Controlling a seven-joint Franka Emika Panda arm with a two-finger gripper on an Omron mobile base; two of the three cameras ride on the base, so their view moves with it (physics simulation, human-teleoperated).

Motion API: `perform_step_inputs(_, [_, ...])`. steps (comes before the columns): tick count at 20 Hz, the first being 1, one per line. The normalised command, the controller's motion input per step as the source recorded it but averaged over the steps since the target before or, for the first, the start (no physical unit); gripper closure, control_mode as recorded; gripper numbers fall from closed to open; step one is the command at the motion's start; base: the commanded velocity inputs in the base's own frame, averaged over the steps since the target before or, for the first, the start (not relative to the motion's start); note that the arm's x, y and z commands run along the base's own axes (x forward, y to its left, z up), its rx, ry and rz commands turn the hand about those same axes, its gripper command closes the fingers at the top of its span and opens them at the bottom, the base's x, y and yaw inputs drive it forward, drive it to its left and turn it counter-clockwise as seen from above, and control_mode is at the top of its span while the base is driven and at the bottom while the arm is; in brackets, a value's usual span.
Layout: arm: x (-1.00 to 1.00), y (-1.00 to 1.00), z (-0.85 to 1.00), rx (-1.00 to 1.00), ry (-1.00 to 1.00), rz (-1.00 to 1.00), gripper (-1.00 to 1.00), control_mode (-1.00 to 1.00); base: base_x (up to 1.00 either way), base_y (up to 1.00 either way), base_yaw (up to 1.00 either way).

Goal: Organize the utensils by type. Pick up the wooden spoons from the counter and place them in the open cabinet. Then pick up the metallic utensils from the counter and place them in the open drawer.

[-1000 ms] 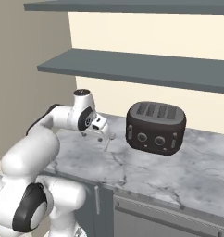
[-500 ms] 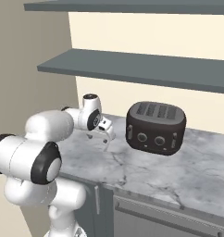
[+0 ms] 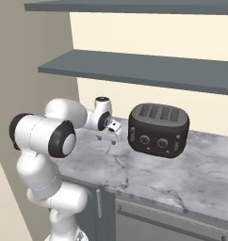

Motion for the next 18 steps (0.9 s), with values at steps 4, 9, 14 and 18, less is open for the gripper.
perform_step_inputs(4, [0.31,0.00,-0.46,0.02,0.00,-0.09,-1.00,-1.00,0.00,0.00,0.00])
perform_step_inputs(9, [0.38,0.00,-0.31,0.01,0.00,-0.08,-1.00,-1.00,0.00,0.00,0.00])
perform_step_inputs(14, [0.29,-0.04,-0.33,0.00,0.00,-0.04,-1.00,-1.00,0.00,0.00,0.00])
perform_step_inputs(18, [0.19,-0.05,-0.36,0.00,-0.05,-0.01,-1.00,-1.00,0.00,0.00,0.00])
